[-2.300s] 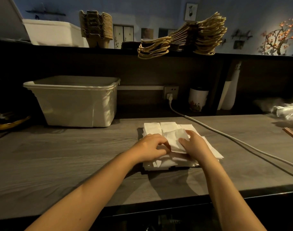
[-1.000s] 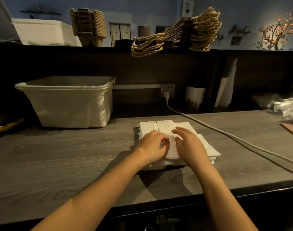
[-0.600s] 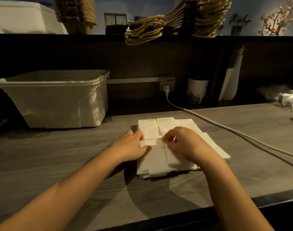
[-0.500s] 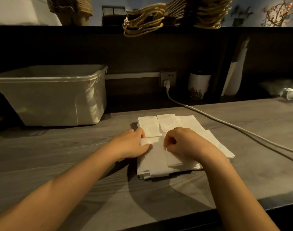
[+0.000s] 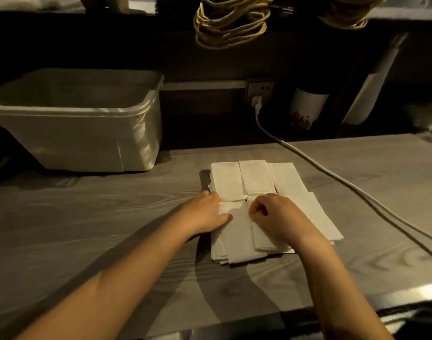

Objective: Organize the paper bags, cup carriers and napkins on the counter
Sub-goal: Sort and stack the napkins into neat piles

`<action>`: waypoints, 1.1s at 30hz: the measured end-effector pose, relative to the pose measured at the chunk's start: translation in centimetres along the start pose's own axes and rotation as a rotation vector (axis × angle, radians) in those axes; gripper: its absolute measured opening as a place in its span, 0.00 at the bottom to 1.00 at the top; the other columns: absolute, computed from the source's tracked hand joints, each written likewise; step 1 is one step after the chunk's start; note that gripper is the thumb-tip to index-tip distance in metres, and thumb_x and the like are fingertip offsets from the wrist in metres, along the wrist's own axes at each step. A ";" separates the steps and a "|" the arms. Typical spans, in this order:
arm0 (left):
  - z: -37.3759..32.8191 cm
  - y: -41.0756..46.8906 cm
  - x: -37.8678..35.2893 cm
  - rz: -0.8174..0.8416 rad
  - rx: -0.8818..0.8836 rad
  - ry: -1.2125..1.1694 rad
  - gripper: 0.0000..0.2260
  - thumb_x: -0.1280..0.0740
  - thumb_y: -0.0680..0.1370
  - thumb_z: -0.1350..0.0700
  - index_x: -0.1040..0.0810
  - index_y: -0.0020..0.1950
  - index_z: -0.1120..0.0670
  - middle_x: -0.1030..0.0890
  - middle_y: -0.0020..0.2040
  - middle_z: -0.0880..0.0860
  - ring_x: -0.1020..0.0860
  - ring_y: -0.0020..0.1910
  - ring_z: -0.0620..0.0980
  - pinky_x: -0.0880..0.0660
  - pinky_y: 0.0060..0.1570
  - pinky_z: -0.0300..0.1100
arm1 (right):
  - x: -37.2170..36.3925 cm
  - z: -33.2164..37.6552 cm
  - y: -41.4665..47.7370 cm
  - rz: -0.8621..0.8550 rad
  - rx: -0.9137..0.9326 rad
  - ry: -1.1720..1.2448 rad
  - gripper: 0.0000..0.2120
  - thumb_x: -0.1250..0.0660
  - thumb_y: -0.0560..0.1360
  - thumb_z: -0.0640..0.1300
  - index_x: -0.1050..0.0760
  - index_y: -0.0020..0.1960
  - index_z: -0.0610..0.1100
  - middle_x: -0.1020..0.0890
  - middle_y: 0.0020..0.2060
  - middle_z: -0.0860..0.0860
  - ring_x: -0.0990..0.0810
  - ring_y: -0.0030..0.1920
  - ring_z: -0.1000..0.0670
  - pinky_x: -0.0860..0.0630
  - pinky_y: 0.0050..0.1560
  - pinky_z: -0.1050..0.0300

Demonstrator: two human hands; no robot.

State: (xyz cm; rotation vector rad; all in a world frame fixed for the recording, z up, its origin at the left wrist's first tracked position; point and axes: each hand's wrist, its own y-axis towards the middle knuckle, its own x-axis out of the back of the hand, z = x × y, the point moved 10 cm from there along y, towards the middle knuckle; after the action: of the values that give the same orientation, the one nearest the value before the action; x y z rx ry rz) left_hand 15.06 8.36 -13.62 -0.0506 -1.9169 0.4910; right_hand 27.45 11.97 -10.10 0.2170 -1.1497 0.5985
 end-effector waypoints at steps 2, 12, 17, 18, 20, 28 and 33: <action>-0.1 0.3 0.0 0.029 0.017 -0.028 0.23 0.37 0.77 0.44 0.31 0.68 0.54 0.30 0.64 0.55 0.27 0.58 0.54 0.28 0.53 0.45 | -0.3 -0.1 0.3 0.048 -0.020 0.013 0.10 0.41 0.77 0.40 0.21 0.50 0.45 0.21 0.52 0.50 0.24 0.52 0.50 0.28 0.53 0.59; -0.3 0.0 0.7 0.133 0.083 -0.081 0.23 0.35 0.77 0.48 0.32 0.67 0.58 0.31 0.66 0.58 0.29 0.62 0.56 0.32 0.52 0.42 | -0.6 -0.3 0.7 0.196 -0.136 -0.013 0.12 0.42 0.77 0.37 0.22 0.53 0.45 0.24 0.59 0.47 0.25 0.58 0.46 0.30 0.59 0.57; -0.7 0.0 1.1 0.221 -0.006 -0.247 0.13 0.34 0.75 0.52 0.31 0.55 0.55 0.27 0.53 0.54 0.29 0.47 0.50 0.33 0.39 0.41 | -0.1 -0.3 0.7 0.217 -0.188 0.024 0.13 0.43 0.76 0.36 0.21 0.52 0.44 0.24 0.58 0.46 0.25 0.56 0.46 0.31 0.56 0.60; -0.7 0.0 1.2 0.242 -0.021 -0.278 0.12 0.33 0.75 0.52 0.32 0.53 0.54 0.28 0.50 0.52 0.30 0.44 0.49 0.35 0.36 0.40 | 0.0 -0.4 0.7 0.225 -0.202 0.029 0.13 0.43 0.76 0.36 0.21 0.52 0.44 0.24 0.58 0.47 0.25 0.56 0.46 0.31 0.56 0.60; -0.4 -0.3 1.5 0.280 -0.037 -0.310 0.11 0.33 0.75 0.52 0.34 0.51 0.53 0.30 0.48 0.51 0.32 0.43 0.48 0.37 0.35 0.39 | 0.1 -0.3 0.7 0.247 -0.223 0.029 0.14 0.43 0.76 0.36 0.21 0.52 0.44 0.23 0.59 0.47 0.24 0.57 0.47 0.32 0.56 0.62; 0.5 -0.4 5.8 0.268 -0.111 -0.421 0.13 0.33 0.75 0.51 0.33 0.54 0.49 0.26 0.51 0.51 0.27 0.45 0.48 0.29 0.45 0.43 | 2.5 0.1 1.6 0.192 -0.299 0.244 0.12 0.41 0.79 0.40 0.24 0.59 0.45 0.20 0.54 0.47 0.23 0.55 0.47 0.29 0.56 0.59; -0.4 -1.5 10.9 0.207 -0.178 -0.637 0.15 0.34 0.76 0.51 0.34 0.59 0.50 0.25 0.53 0.51 0.23 0.47 0.47 0.24 0.43 0.36 | 2.9 4.9 0.9 0.239 -0.141 0.936 0.29 0.31 0.72 0.57 0.38 0.69 0.57 0.27 0.59 0.57 0.25 0.58 0.54 0.24 0.51 0.63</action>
State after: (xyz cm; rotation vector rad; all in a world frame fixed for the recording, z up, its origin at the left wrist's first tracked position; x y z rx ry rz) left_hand 11.39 10.00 -3.34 -0.2339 -2.5954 0.5114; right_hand 23.89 11.43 -5.63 -0.3113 -0.3011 0.7123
